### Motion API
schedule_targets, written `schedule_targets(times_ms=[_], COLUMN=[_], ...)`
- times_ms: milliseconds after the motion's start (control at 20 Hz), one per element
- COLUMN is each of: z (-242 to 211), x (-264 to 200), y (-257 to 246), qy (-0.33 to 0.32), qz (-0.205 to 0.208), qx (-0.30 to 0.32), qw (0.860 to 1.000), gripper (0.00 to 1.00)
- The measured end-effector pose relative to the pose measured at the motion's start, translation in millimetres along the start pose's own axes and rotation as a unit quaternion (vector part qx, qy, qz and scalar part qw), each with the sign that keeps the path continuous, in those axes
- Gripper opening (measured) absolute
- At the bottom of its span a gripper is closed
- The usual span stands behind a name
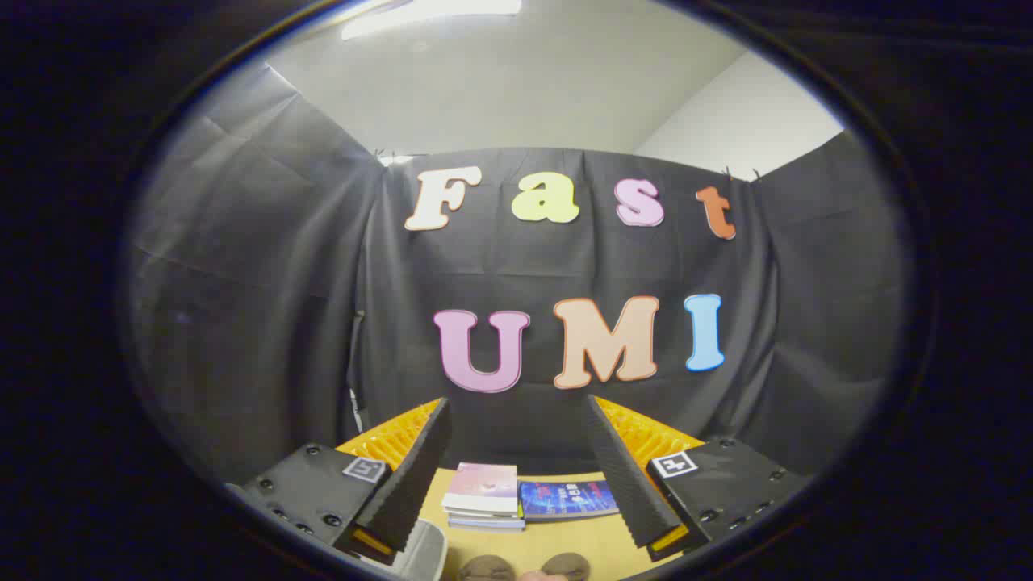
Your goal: Open the storage box then place both shoes into the box .Put the left shoe in first, then the right shoe, with the right side of both shoes facing outward in a uniform manner.
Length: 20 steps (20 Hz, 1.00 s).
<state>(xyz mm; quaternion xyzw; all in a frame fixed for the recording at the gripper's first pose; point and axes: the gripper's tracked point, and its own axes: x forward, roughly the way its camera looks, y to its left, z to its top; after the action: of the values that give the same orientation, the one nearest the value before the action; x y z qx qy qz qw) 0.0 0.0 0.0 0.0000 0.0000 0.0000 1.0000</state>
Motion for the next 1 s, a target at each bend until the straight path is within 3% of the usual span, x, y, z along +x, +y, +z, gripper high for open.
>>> schedule_targets(times_ms=[300, 600, 1000], z=[-4, -8, -99], x=[9, 6, 1], y=[1, 10, 44], qy=[0.009, 0.013, 0.121], qz=[-0.036, -0.043, 0.014], qx=[0.01, 0.001, 0.021], qw=[0.999, 0.999, 0.992], gripper=[1.0, 1.0, 1.0])
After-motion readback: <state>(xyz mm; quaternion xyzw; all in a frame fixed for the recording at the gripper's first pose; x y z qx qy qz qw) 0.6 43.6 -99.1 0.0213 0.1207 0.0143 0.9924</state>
